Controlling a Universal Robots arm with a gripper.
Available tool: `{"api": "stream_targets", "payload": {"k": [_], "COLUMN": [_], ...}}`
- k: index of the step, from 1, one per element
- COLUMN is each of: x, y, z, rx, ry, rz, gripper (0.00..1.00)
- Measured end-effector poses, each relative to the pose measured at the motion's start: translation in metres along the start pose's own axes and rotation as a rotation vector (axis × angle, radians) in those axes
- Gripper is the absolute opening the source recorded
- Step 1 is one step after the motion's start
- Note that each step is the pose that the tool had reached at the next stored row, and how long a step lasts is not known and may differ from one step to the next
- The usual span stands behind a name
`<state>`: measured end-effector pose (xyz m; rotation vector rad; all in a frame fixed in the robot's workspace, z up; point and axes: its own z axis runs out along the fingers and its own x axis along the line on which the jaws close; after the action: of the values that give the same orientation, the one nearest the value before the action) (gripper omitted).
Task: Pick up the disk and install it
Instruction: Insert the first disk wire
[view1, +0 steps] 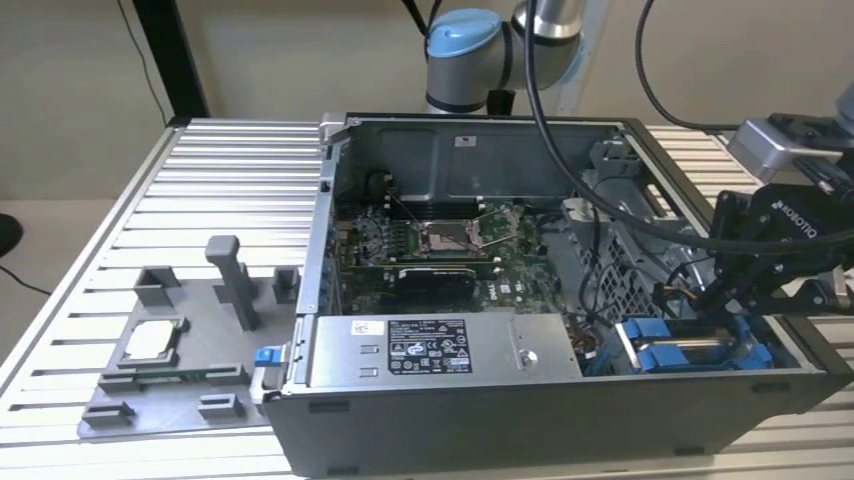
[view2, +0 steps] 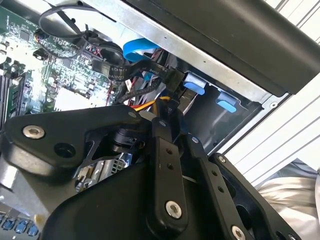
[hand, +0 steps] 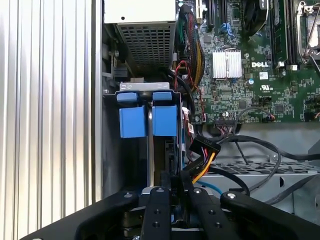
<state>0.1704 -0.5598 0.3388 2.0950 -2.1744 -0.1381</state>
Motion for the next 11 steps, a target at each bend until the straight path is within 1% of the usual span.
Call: {"api": "stream_targets", "payload": {"k": [5,11], "x": [0.0001,-0.0001], "y": [-0.0008,-0.0019], "z": [0.0007,0.0034], "rx": [-0.0021,-0.006], "ry": [0.0005,0.0005], "rz": [0.0,0.0], "gripper": [0.0,0.0]}}
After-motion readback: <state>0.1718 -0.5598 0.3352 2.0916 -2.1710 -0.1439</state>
